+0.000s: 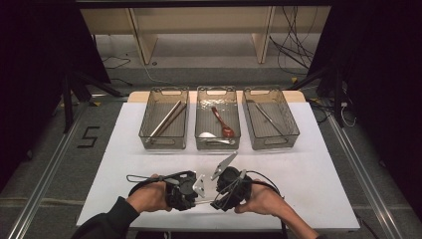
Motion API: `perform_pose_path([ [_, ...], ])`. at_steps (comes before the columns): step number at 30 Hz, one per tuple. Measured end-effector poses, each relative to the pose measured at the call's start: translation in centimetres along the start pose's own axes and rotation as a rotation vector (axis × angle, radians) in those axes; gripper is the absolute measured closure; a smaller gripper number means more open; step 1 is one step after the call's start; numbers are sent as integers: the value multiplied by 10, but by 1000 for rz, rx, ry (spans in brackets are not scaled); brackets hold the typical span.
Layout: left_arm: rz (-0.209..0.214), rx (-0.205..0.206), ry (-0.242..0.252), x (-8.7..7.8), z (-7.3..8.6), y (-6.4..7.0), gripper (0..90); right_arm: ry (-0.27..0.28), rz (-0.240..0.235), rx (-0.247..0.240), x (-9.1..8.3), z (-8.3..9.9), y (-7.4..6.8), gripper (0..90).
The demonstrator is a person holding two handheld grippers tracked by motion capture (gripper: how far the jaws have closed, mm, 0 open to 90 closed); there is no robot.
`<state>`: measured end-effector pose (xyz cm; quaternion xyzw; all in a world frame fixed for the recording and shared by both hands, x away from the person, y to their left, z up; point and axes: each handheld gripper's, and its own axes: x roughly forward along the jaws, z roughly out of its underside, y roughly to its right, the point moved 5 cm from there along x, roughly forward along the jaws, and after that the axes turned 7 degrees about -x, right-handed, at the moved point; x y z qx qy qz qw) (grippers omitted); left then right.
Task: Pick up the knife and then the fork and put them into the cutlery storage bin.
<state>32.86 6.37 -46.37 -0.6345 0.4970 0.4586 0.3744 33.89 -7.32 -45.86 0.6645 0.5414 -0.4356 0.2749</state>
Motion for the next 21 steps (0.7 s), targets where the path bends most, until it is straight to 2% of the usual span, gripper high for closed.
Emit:
perform_pose_path([
  [5, -4, 11, 0, -1, -2, 1, 797, -21, -13, 13, 3, 1, 0, 548],
  [6, -5, 14, -1, -1, -2, 1, 798, -22, -28, 18, 5, 1, 0, 560],
  [16, -14, 30, 8, -3, -6, 4, 797, -32, -51, 8, 10, 3, 0, 643],
  [18, -14, 33, 12, -3, -6, 4, 797, -32, -76, 21, 10, 2, -1, 670],
  [20, -14, 49, 9, -4, -6, 4, 797, -36, -81, 35, 10, 2, -3, 677],
  [21, -10, 40, 16, -3, -6, 5, 797, -39, -79, 39, 10, 2, -3, 690],
])
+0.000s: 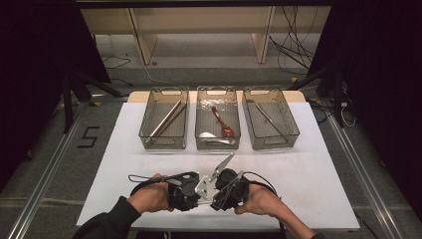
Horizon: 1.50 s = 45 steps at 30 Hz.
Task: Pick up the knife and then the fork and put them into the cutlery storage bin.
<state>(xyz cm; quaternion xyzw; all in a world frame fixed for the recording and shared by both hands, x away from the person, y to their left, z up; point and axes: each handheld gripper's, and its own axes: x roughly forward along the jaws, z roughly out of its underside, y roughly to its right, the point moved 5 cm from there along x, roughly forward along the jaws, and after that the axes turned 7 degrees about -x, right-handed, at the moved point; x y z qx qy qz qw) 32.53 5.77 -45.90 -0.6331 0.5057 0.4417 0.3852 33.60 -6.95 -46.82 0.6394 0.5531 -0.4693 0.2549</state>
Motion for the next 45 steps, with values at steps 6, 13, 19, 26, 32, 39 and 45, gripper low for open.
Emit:
perform_pose_path([
  [6, 2, 31, 9, 1, -1, 3, 795, -9, -9, -32, 1, 4, 3, 761],
  [13, 4, 49, 30, 3, -1, 2, 815, 4, -62, -81, -1, 4, -4, 869],
  [19, -9, 7, 69, -3, -1, -3, 692, -2, -64, -59, -6, 8, -1, 872],
  [26, -33, -138, 140, -12, 5, -16, 444, 12, -13, -24, -17, 17, 14, 874],
  [32, -53, -265, 216, -20, 15, -31, 354, 45, 42, 37, -31, 24, 30, 874],
  [39, -96, -394, 285, -28, 33, -48, 302, 91, 124, 110, -55, 36, 54, 873],
  [45, -120, -497, 333, -29, 49, -58, 251, 132, 190, 184, -77, 48, 77, 874],
])
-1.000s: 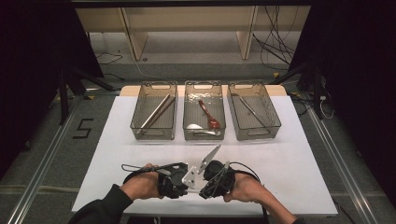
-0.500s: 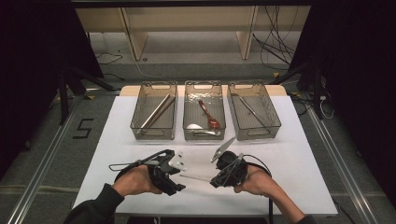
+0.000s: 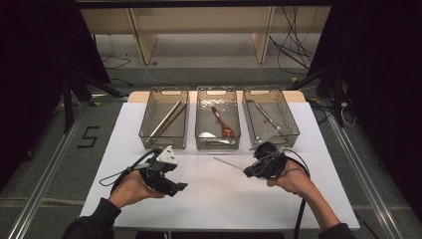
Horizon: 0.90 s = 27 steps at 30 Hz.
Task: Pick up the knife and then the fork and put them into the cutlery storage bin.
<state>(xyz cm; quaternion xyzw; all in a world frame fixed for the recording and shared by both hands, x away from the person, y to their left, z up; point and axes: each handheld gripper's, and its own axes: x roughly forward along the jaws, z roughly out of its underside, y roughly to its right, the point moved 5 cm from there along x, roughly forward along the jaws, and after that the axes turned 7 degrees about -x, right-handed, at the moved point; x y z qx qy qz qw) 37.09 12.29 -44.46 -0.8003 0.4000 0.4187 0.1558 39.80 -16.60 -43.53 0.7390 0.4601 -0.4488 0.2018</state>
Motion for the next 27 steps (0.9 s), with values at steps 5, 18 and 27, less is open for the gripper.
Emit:
perform_pose_path([
  [5, -24, -44, 22, -2, 7, -8, 225, 25, 44, 34, -12, 1, 18, 874],
  [18, -46, -118, 58, -8, 17, -20, 182, 59, 98, 86, -25, -1, 45, 874],
  [27, -63, -146, 75, -11, 23, -22, 173, 88, 154, 131, -38, -12, 71, 874],
])
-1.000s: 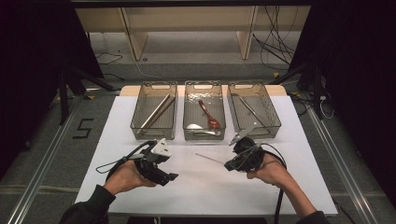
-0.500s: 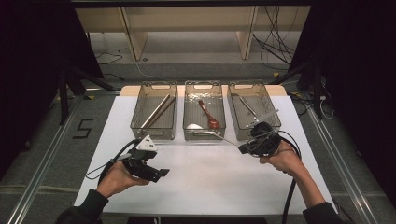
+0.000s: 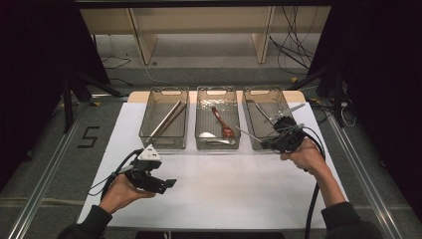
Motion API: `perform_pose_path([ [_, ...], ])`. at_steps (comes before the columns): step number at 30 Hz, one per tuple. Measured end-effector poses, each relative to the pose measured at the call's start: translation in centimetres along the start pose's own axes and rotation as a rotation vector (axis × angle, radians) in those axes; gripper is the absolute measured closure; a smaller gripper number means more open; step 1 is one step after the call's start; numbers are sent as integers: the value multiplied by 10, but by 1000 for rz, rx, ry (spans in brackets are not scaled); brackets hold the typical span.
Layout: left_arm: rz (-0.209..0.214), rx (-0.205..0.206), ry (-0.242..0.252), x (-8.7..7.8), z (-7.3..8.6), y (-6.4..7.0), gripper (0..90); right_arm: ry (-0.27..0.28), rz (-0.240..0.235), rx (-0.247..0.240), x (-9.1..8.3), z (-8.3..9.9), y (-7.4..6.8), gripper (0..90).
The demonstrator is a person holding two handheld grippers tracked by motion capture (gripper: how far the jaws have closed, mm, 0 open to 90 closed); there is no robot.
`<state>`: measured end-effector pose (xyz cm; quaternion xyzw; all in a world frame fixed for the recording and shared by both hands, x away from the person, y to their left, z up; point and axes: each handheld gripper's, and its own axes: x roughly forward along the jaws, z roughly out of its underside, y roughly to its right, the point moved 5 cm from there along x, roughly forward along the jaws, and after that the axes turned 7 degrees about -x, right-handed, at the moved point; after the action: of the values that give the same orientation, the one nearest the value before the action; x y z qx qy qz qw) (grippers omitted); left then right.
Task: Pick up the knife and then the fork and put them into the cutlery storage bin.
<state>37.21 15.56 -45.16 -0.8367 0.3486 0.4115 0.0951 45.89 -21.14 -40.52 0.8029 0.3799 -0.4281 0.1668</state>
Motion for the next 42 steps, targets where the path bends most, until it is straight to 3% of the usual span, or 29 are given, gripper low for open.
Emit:
perform_pose_path([
  [11, -7, -16, 14, -4, 7, 0, 165, 21, 82, 100, -8, -24, 43, 874],
  [20, -10, -17, 18, -6, 9, 1, 161, 18, 143, 187, 0, -34, 73, 873],
  [34, -9, -16, 33, -7, 11, 4, 159, 1, 201, 281, 16, -33, 96, 872],
  [42, -8, -27, 44, -8, 11, 3, 158, -12, 225, 299, 24, -35, 102, 872],
])
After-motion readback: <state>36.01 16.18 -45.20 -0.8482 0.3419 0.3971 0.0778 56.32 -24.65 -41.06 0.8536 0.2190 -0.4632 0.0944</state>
